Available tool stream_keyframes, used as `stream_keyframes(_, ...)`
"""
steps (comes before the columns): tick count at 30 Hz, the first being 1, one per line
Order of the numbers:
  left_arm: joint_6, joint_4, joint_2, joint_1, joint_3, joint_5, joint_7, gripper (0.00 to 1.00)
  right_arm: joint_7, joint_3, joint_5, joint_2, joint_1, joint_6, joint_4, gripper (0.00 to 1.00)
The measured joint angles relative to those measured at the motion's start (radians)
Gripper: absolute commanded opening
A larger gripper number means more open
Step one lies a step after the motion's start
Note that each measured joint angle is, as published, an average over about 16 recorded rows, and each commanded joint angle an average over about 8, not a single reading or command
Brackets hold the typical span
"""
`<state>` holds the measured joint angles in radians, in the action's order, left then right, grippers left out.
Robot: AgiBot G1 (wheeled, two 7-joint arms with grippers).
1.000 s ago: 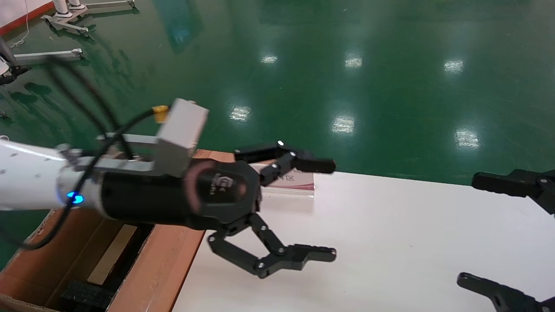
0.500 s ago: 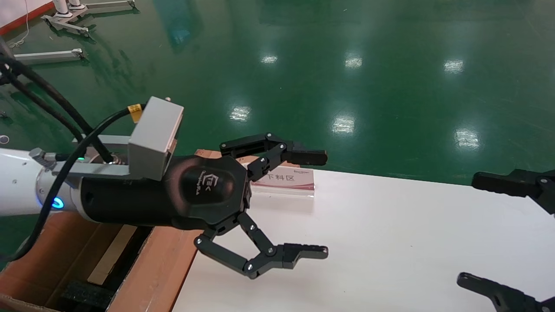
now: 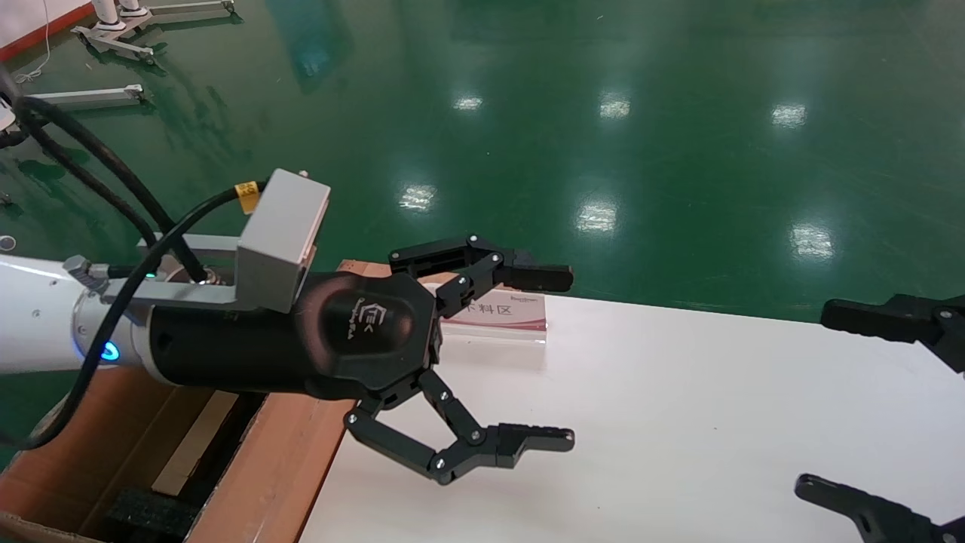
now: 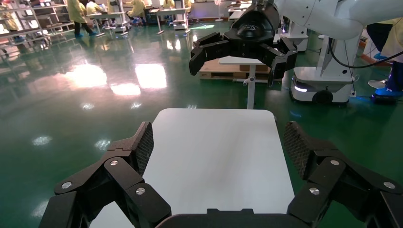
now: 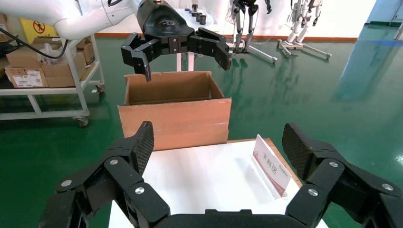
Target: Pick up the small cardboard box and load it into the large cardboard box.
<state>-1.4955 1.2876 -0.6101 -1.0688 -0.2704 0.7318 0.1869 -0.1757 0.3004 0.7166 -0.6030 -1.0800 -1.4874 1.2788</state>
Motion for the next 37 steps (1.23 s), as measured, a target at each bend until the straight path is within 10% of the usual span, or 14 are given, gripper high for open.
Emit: stream_keyframes(37,0.0,-0.006,-0.001,-0.008,-0.014,-0.002,0.002,1.0,0.0,0.0,0.0,0.0,0.0,0.0,0.0,1.0)
